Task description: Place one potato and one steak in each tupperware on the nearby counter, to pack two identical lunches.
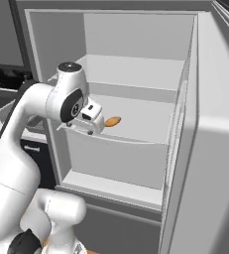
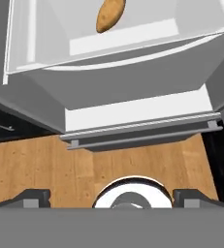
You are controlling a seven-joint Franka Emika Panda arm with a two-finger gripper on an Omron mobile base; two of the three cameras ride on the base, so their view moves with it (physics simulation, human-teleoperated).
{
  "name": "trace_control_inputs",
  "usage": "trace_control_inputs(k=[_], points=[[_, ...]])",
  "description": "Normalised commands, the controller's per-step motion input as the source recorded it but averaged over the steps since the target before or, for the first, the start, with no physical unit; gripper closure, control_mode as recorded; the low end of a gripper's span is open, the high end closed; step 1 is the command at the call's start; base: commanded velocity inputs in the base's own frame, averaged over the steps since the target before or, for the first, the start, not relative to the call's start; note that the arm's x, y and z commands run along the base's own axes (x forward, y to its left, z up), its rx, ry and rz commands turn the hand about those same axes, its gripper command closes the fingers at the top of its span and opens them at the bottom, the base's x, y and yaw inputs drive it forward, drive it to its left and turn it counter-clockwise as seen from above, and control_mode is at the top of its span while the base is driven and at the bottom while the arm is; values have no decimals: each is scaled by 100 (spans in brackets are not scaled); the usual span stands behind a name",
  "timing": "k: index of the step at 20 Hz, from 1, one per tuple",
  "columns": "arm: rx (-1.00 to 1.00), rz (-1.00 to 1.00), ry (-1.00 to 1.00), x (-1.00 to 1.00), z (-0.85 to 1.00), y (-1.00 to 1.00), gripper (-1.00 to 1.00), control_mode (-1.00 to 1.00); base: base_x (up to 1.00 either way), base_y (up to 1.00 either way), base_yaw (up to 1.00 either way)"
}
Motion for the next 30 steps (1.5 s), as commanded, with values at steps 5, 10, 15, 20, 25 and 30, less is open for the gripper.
trace_control_inputs(k=[5, 10, 15, 20, 25, 30], points=[[-2, -19, -29, 31, -35, -6, -100, -100, 0, 0, 0], [2, 0, 3, 77, 0, -28, -100, -100, 0, 0, 0], [0, 0, 5, 81, -9, -6, -100, -100, 0, 0, 0], [-4, 0, 2, 74, -16, 0, -100, -100, 0, 0, 0], [-2, 0, 0, 60, -22, 0, -100, -100, 0, 0, 0], [0, 0, 0, 37, -24, -3, -100, -100, 0, 0, 0]])
